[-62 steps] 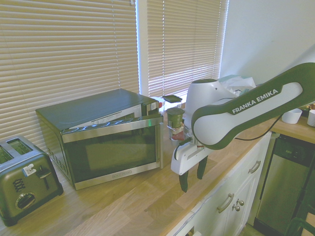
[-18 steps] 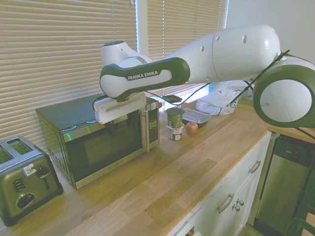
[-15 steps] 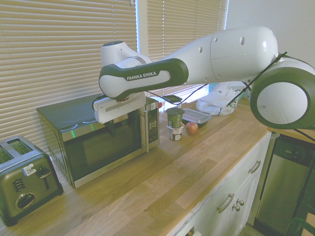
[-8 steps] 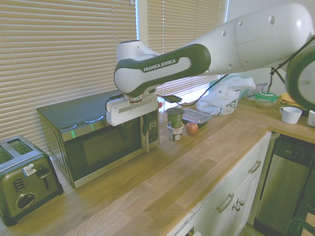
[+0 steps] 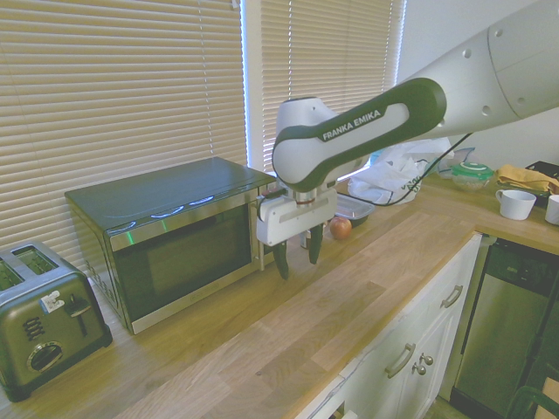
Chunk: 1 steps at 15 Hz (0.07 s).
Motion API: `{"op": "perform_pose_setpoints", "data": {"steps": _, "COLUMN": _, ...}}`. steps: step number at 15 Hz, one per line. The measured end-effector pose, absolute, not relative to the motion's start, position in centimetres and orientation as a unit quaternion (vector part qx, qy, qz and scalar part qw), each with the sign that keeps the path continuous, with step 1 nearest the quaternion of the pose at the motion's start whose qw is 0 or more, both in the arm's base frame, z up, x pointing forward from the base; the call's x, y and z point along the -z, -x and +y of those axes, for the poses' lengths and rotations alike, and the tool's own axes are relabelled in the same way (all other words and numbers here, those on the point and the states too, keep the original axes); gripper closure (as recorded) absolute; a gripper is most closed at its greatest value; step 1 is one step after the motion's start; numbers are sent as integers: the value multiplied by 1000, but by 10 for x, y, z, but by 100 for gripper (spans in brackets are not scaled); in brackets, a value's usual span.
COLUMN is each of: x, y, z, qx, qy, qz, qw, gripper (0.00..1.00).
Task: Close the microwave
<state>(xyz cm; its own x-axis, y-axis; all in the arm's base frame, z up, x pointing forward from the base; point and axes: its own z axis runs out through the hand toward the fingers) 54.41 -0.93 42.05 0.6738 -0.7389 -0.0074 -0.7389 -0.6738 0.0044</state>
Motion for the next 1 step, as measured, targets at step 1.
{"op": "perform_pose_setpoints", "data": {"steps": 1, "x": -413, "y": -529, "z": -6, "qx": 5, "qy": -916, "qz": -400, "qw": 0, "gripper": 0}}
